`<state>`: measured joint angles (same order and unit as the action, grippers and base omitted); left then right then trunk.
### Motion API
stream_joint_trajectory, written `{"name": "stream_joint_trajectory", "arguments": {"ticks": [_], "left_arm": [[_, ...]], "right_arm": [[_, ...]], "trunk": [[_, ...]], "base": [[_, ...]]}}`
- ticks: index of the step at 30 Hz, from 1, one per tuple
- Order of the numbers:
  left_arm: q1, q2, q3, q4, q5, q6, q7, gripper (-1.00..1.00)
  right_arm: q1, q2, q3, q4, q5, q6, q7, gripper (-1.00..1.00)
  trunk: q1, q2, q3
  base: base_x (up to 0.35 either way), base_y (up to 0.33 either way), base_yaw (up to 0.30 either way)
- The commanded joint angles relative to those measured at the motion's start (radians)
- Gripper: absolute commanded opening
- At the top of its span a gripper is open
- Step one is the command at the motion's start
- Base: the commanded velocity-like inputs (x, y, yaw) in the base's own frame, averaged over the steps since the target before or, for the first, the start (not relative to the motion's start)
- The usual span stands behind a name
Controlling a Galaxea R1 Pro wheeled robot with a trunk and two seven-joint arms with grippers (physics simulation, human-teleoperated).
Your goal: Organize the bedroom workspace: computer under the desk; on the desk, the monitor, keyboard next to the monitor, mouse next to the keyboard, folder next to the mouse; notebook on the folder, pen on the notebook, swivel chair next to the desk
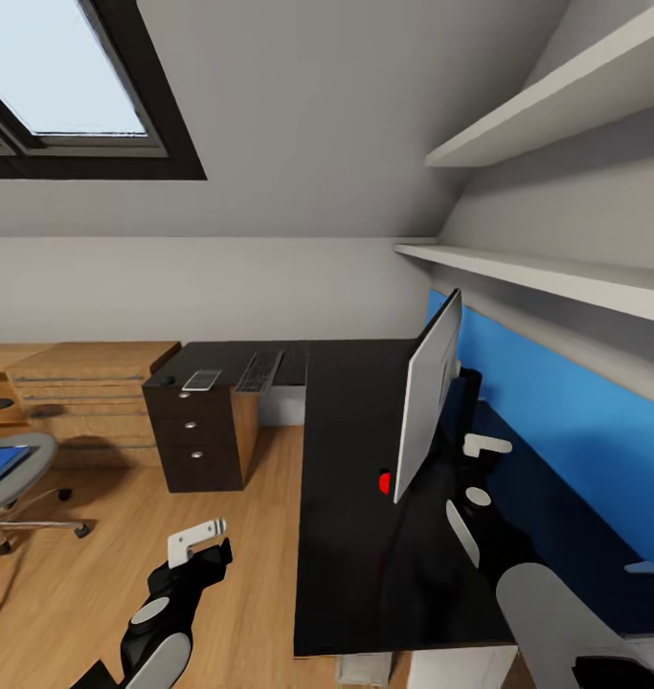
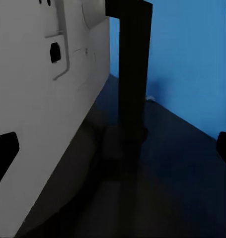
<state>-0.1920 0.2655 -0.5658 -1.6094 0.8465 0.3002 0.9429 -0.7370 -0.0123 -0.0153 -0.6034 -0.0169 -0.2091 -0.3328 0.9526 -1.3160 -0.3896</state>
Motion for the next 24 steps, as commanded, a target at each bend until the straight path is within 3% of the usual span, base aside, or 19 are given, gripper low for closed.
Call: {"name": "stream_joint_trajectory", "arguments": {"ticks": [1,14,19,24], "left_arm": [[-0.001,0.001,-0.002,-0.001,0.003,0.004,0.007,1.0],[-0.001,0.0,-0.002,0.005,0.006,0.005,0.006,1.0],[-0.001,0.0,-0.002,0.011,0.006,0.005,0.004,1.0],[-0.001,0.0,0.001,0.025,0.006,0.005,0.004,1.0]], "right_arm": [[-0.001,0.0,0.0,0.001,-0.002,-0.003,-0.002,1.0],[-0.001,0.001,0.0,-0.006,-0.003,-0.003,-0.002,1.0],[0.02,0.004,0.001,-0.107,-0.005,0.015,-0.002,1.0],[0.115,0.023,0.01,-0.287,-0.006,0.104,-0.002,1.0]], "trunk": [[-0.001,-0.001,-0.001],[-0.001,-0.001,-0.001],[-0.001,-0.001,-0.001],[-0.001,-0.001,-0.001]], "base": [[-0.318,0.052,0.0],[-0.298,0.031,0.0],[-0.052,0.011,0.0],[-0.008,0.002,0.0]]}}
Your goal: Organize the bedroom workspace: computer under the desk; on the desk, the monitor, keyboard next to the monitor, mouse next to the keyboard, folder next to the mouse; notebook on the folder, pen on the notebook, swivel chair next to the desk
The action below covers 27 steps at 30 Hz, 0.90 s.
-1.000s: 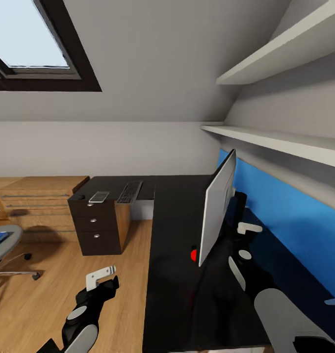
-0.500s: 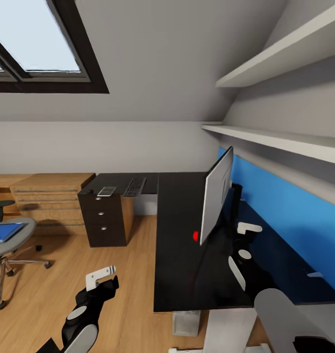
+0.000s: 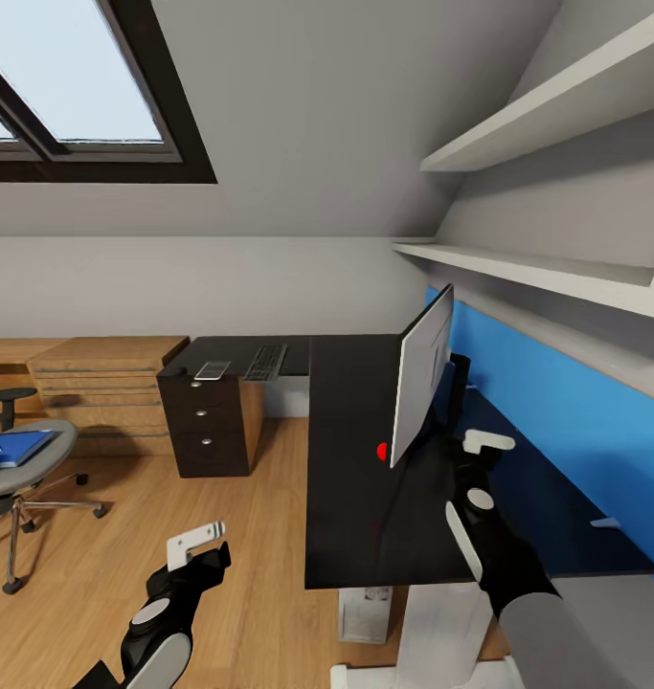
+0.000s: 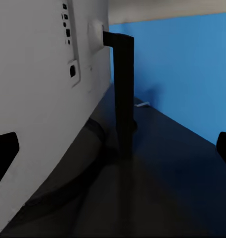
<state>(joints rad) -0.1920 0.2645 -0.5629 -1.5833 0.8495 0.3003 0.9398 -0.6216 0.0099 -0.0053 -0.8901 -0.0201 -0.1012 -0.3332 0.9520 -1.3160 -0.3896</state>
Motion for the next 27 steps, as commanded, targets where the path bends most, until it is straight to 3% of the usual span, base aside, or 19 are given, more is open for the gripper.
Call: {"name": "stream_joint_trajectory", "arguments": {"ticks": [1,7,11,17,27], "left_arm": [[-0.001,0.001,-0.002,0.0,0.003,0.004,0.007,1.0],[-0.001,0.001,-0.002,0.003,0.002,0.004,0.007,1.0],[-0.001,0.001,-0.004,0.003,0.002,0.003,0.007,1.0],[-0.001,0.001,-0.005,0.003,0.0,0.003,0.007,1.0],[-0.001,-0.001,-0.012,0.003,0.0,0.003,0.007,1.0]], "right_arm": [[0.017,0.014,0.002,-0.033,-0.001,0.006,-0.002,1.0],[0.099,0.045,0.018,-0.184,0.007,0.063,-0.003,1.0],[0.152,0.05,0.077,-0.28,0.01,0.079,-0.003,1.0],[0.165,0.052,0.134,-0.307,0.008,0.08,0.0,1.0],[0.17,0.051,0.171,-0.306,0.01,0.078,-0.004,1.0]], "trunk": [[0.0,-0.001,-0.001],[0.0,-0.001,-0.001],[0.0,-0.001,-0.001],[0.0,-0.001,-0.001],[0.0,-0.001,-0.001]], "base": [[-0.002,0.0,0.0],[0.0,0.0,0.0],[0.0,0.0,0.0],[0.0,0.0,0.0],[0.003,0.038,-0.003]]}}
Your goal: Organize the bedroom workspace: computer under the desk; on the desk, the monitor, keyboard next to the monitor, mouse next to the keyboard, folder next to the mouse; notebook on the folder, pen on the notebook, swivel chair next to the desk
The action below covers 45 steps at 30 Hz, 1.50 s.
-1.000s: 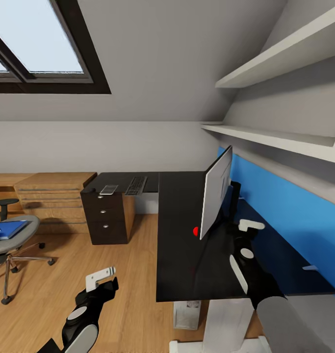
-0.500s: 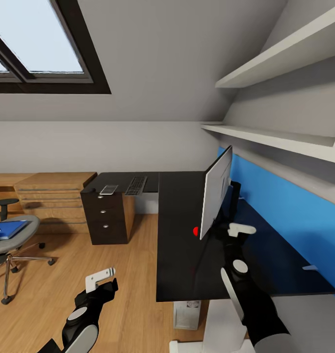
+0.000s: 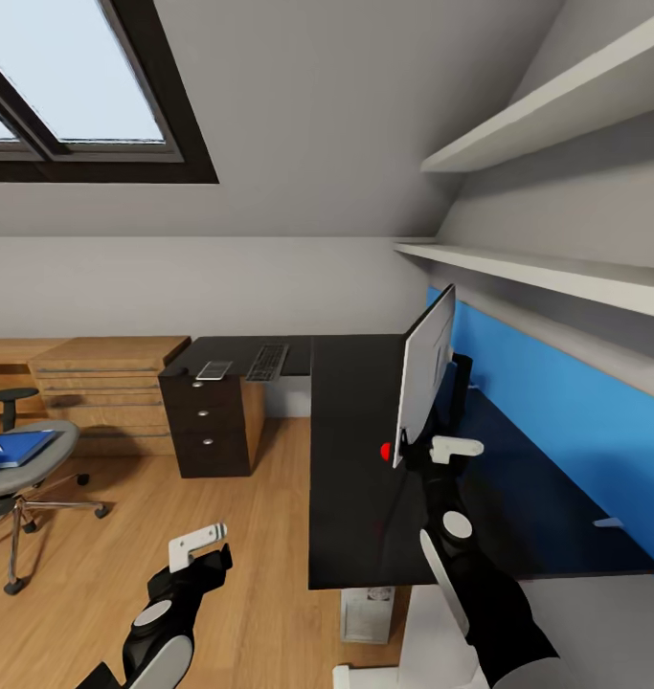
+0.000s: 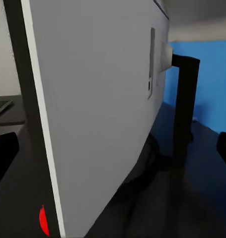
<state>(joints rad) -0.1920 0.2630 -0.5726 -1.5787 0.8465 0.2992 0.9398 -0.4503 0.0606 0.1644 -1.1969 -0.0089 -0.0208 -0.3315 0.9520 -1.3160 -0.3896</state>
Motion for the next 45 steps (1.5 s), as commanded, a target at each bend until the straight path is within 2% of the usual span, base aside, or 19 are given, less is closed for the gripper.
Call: {"name": "stream_joint_trajectory", "arguments": {"ticks": [1,17,45], "left_arm": [[-0.001,0.001,-0.002,-0.001,0.003,0.005,0.007,1.0],[-0.001,0.001,-0.004,-0.001,0.003,0.005,0.007,1.0],[-0.001,-0.002,-0.006,-0.001,0.003,0.003,0.007,1.0]], "right_arm": [[-0.001,0.0,0.002,0.001,-0.001,-0.003,-0.006,1.0],[-0.001,0.0,0.001,0.0,0.001,-0.005,-0.015,1.0],[-0.001,-0.002,-0.006,-0.001,0.001,-0.005,-0.015,1.0]], "trunk": [[0.0,-0.001,-0.001],[0.0,-0.001,-0.001],[0.0,-0.001,-0.001]], "base": [[0.077,0.118,0.0],[0.07,0.12,0.0],[0.08,0.003,0.0]]}}
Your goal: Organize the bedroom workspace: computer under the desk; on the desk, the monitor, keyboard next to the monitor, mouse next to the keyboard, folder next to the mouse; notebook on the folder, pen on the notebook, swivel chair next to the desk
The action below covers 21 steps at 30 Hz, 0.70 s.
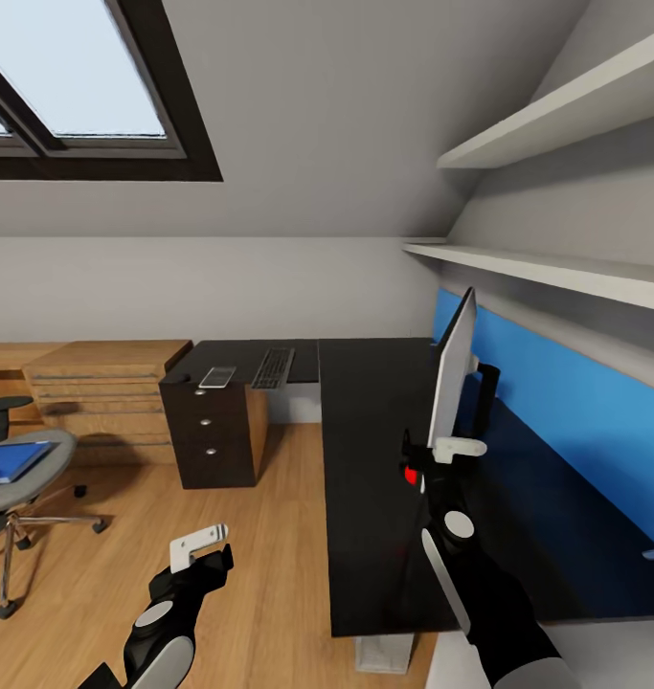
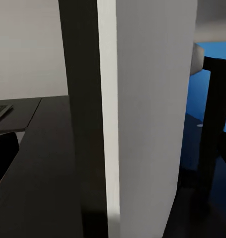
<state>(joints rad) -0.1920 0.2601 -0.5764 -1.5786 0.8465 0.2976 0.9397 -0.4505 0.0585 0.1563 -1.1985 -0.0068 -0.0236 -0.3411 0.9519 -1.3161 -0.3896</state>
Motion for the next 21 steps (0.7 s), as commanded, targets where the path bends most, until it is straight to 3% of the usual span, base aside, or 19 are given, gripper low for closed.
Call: {"name": "stream_joint_trajectory", "arguments": {"ticks": [1,12,21], "left_arm": [[-0.001,0.001,-0.002,-0.001,0.003,0.005,0.007,1.0],[-0.001,0.001,-0.004,-0.001,-0.001,0.004,0.007,1.0],[-0.001,0.002,-0.047,0.0,0.002,0.004,0.01,1.0]], "right_arm": [[-0.001,0.0,0.002,0.0,-0.001,-0.002,-0.006,1.0],[-0.001,0.0,0.003,0.0,-0.001,-0.002,-0.006,1.0],[-0.001,0.0,0.003,0.0,-0.001,-0.002,-0.006,1.0]], "trunk": [[0.0,-0.001,-0.001],[0.0,-0.001,-0.001],[0.0,-0.001,-0.001]], "base": [[0.049,0.0,0.0],[0.025,0.0,0.0],[0.063,0.0,0.0]]}}
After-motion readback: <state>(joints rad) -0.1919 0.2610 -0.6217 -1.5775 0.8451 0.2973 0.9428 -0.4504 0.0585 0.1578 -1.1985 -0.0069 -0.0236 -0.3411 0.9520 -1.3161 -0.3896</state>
